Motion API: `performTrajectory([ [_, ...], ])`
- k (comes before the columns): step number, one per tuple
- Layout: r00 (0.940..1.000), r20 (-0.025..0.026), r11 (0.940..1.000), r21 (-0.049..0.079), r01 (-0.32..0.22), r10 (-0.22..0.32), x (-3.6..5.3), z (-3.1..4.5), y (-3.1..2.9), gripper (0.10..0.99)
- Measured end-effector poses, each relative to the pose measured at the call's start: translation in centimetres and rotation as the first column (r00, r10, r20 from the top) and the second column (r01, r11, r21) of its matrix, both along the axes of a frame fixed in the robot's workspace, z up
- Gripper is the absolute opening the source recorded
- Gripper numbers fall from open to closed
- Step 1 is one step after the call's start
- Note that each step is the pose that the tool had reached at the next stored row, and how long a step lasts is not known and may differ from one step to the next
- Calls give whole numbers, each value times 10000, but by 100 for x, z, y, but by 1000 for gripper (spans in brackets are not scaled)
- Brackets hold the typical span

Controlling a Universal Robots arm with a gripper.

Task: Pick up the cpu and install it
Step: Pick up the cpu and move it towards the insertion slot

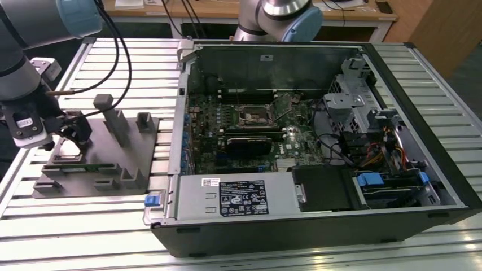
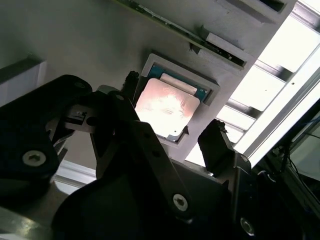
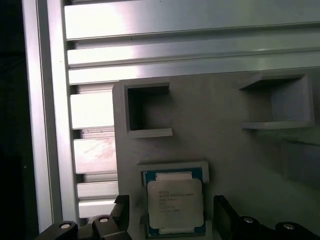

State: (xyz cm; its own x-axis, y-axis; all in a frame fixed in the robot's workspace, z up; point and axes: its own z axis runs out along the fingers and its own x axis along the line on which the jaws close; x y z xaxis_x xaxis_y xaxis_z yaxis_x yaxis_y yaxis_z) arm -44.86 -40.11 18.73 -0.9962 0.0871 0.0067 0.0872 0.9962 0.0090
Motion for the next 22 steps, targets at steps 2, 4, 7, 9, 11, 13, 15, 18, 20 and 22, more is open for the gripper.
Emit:
performTrajectory([
  [2,10000,-1,9997,246,1,-1,0,-3,0,765],
  [4,10000,2,9997,251,1,-1,0,-8,0,765],
  [7,10000,5,9997,226,-5,5,0,-18,-8,765],
  [9,10000,4,9997,222,-27,27,0,-25,-19,765],
  [11,10000,16,9997,223,-93,93,0,-35,-30,765],
  [13,9998,24,9995,224,-221,220,0,-43,-35,765],
  [15,9993,24,9991,222,-367,367,0,-44,-36,749],
  [18,9991,28,9989,224,-418,417,1,-43,-36,682],
  [20,9990,30,9988,224,-436,435,1,-38,-36,682],
  [22,9989,34,9987,223,-460,459,1,-31,-36,682],
])
